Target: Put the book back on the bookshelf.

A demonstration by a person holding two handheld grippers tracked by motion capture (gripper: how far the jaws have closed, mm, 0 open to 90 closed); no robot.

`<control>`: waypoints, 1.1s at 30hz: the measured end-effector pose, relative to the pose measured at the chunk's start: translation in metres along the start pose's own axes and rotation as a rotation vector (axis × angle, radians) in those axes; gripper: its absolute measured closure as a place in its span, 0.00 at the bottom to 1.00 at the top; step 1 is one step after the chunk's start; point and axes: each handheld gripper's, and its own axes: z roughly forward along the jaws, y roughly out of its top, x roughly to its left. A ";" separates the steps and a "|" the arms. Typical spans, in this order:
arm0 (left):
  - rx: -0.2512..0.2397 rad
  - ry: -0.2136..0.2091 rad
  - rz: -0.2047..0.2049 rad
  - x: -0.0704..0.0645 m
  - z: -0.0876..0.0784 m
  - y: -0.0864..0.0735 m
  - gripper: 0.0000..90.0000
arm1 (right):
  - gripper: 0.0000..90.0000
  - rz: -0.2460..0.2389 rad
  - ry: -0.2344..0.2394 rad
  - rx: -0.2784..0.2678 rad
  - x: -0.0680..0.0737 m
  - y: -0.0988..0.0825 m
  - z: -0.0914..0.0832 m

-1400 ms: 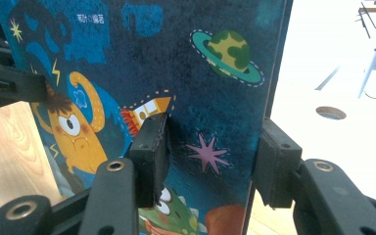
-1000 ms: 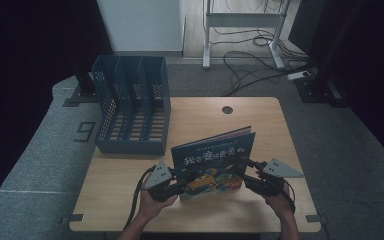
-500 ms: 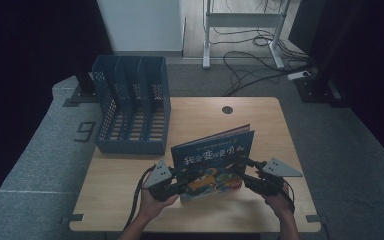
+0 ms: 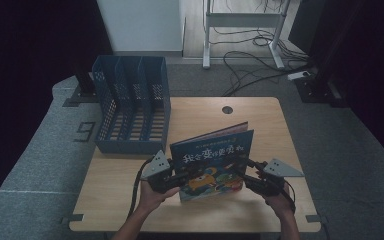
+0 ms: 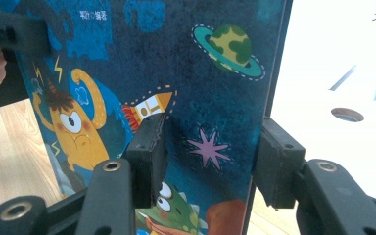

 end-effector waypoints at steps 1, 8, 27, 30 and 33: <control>-0.004 -0.005 0.001 0.000 0.000 0.002 0.68 | 0.55 0.001 0.001 -0.001 0.000 0.000 0.000; -0.006 -0.034 0.028 -0.007 0.007 0.009 0.69 | 0.55 -0.004 -0.007 0.001 0.000 -0.001 0.001; -0.044 -0.037 0.085 -0.026 0.005 0.009 0.90 | 0.50 0.006 -0.014 0.001 -0.002 -0.003 0.003; -0.059 -0.025 0.052 -0.024 0.004 0.008 0.91 | 0.51 0.024 -0.034 0.012 -0.005 -0.005 0.002; -0.072 -0.016 0.023 -0.021 0.003 0.007 0.91 | 0.52 0.046 -0.057 0.016 -0.008 -0.005 0.001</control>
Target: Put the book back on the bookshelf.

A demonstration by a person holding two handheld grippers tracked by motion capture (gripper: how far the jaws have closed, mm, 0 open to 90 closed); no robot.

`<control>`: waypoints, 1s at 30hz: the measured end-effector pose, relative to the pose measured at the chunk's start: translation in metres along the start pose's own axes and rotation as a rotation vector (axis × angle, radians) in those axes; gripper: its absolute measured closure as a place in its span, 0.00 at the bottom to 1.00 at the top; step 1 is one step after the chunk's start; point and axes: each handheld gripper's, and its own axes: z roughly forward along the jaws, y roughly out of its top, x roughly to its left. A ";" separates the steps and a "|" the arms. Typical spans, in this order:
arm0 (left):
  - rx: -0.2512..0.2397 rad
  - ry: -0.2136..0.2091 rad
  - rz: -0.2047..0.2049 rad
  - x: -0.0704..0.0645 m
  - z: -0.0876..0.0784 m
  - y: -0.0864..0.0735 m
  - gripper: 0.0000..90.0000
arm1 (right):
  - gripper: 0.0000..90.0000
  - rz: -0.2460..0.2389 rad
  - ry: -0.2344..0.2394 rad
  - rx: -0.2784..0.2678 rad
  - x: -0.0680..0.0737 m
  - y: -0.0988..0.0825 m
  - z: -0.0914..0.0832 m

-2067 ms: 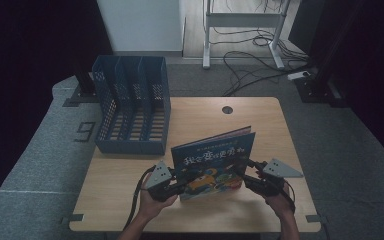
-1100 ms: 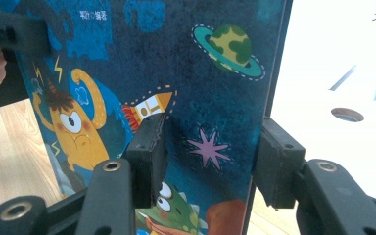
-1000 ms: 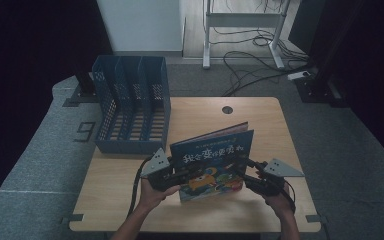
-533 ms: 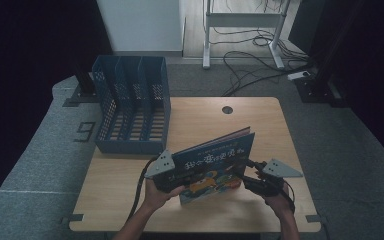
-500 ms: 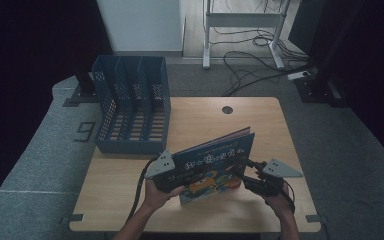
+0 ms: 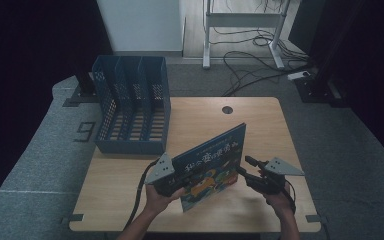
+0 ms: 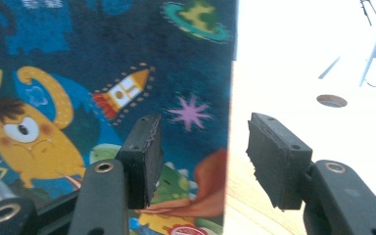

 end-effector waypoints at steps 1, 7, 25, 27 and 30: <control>-0.004 0.007 -0.008 0.001 -0.001 0.000 0.91 | 0.52 0.003 -0.002 -0.002 -0.001 0.000 0.000; -0.038 0.041 -0.046 0.007 -0.010 0.006 0.91 | 0.53 0.006 -0.006 -0.003 -0.002 0.000 -0.001; -0.011 0.033 -0.040 0.008 -0.014 0.015 0.88 | 0.53 -0.003 0.006 0.011 0.002 0.000 0.002; -0.011 0.037 -0.041 0.009 -0.014 0.015 0.88 | 0.53 -0.003 0.006 0.009 0.002 0.000 0.001; -0.012 0.038 -0.030 0.008 -0.014 0.014 0.90 | 0.53 -0.004 0.006 0.008 0.002 0.000 0.001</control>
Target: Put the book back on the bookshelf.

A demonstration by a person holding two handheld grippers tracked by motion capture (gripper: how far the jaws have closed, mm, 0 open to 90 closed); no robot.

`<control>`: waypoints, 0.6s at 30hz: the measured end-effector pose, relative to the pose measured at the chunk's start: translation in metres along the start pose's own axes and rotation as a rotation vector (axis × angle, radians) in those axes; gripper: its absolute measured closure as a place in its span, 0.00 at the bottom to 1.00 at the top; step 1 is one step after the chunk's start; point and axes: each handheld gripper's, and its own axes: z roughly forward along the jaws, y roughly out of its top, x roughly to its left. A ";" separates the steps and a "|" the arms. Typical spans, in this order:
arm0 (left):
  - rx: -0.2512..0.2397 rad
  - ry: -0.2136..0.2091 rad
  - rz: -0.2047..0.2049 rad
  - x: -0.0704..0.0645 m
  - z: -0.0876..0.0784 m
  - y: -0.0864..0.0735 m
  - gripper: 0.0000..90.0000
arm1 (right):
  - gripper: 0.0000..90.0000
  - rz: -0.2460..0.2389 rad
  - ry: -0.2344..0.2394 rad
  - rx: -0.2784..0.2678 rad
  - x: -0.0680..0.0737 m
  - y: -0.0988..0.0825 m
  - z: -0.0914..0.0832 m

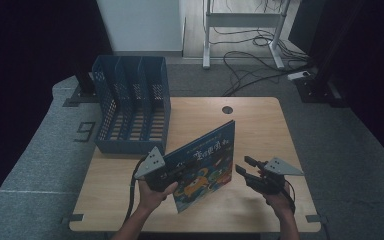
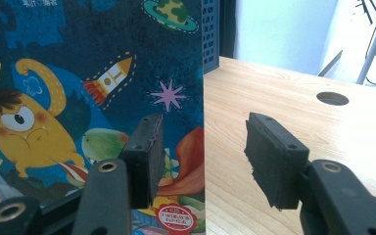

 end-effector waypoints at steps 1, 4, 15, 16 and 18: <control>-0.002 -0.003 0.007 -0.001 0.000 0.000 0.90 | 0.53 -0.001 0.000 0.000 0.000 0.000 0.000; -0.008 -0.007 0.013 -0.003 0.000 -0.001 0.91 | 0.53 -0.003 -0.002 0.001 0.000 0.000 0.000; -0.036 0.021 -0.017 -0.002 -0.011 0.014 0.92 | 0.54 0.011 -0.010 -0.017 -0.004 0.001 -0.006; -0.039 0.027 -0.009 -0.002 -0.013 0.016 0.92 | 0.54 0.011 -0.009 -0.016 -0.004 0.001 -0.006; -0.044 0.034 0.005 -0.003 -0.017 0.020 0.91 | 0.54 0.009 -0.010 -0.014 -0.003 0.001 -0.005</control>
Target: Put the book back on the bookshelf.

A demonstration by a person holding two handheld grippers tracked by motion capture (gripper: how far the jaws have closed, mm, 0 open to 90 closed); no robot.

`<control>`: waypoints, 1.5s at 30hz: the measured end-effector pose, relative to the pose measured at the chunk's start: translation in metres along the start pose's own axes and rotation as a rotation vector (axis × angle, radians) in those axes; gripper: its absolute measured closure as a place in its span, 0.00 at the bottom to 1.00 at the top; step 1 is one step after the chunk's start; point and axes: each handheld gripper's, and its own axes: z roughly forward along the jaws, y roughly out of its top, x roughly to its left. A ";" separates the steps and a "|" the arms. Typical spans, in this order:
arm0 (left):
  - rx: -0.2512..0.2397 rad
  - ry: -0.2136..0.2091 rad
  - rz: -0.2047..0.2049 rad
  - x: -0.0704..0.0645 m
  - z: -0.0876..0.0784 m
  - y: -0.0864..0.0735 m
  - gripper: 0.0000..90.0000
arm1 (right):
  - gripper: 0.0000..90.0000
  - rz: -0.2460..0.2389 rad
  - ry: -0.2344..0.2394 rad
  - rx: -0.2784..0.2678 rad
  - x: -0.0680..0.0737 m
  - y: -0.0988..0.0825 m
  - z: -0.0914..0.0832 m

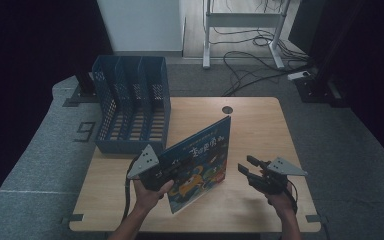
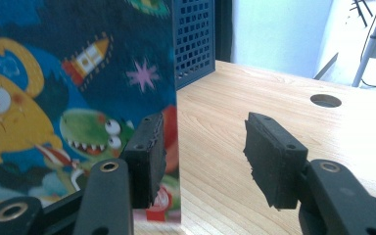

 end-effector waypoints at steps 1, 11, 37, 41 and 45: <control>-0.002 0.002 0.002 0.000 -0.002 0.002 0.91 | 0.54 -0.003 -0.001 -0.001 0.000 0.000 0.000; -0.028 0.017 -0.004 0.004 -0.019 0.022 0.91 | 0.54 0.003 -0.002 0.013 -0.001 -0.003 0.003; -0.093 0.084 -0.007 0.024 -0.059 0.057 0.91 | 0.50 0.088 -0.117 0.242 -0.012 -0.045 0.045; -0.099 0.096 -0.007 0.026 -0.064 0.061 0.91 | 0.50 0.105 -0.138 0.272 -0.014 -0.051 0.049; -0.098 0.103 -0.008 0.028 -0.070 0.065 0.91 | 0.49 0.112 -0.158 0.306 -0.014 -0.056 0.053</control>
